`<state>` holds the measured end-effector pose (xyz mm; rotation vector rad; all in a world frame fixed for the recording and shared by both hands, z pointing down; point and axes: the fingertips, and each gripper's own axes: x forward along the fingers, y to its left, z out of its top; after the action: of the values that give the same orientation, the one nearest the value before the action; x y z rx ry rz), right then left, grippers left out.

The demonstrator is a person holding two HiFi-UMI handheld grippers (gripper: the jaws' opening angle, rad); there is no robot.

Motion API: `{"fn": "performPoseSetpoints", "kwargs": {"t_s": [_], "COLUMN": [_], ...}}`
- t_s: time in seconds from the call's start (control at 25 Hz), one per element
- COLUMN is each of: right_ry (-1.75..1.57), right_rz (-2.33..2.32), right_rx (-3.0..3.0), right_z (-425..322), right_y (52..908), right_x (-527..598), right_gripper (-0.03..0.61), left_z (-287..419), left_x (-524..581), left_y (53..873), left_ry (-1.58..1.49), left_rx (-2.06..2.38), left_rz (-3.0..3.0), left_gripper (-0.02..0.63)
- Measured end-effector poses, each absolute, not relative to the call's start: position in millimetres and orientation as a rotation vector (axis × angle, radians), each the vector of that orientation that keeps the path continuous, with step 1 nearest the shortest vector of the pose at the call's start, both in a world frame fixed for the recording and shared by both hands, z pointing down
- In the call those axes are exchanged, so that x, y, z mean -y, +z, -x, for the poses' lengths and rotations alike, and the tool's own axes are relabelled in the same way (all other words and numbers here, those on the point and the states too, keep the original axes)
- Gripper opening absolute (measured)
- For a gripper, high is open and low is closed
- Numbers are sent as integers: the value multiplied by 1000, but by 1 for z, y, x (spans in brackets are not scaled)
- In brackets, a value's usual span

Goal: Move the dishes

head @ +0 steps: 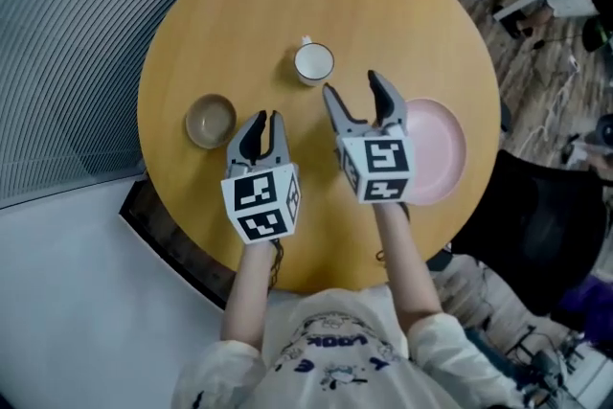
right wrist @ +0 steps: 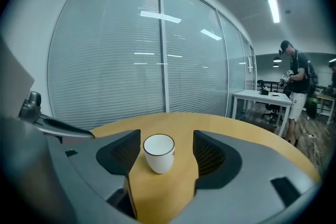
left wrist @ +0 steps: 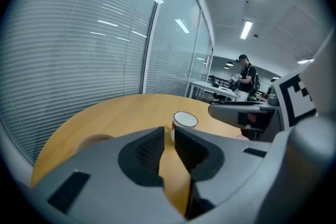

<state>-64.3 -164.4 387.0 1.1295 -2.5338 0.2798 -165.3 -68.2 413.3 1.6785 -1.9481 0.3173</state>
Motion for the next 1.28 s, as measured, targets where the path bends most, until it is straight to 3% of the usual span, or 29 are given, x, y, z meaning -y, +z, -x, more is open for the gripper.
{"fn": "performPoseSetpoints", "kwargs": {"t_s": [0.56,1.28], "right_ry": [302,286], "right_rz": [-1164,-1206], "right_rx": [2489,2517], "right_z": [128,138], "right_y": [450,484], "right_x": [199,212], "right_gripper": [393,391], "left_z": [193,187], "left_x": [67,49], "left_y": [450,484], "left_ry": [274,296], "left_rx": [1886,1824], "left_rz": [-1664,-1634], "left_gripper": [60,60]}}
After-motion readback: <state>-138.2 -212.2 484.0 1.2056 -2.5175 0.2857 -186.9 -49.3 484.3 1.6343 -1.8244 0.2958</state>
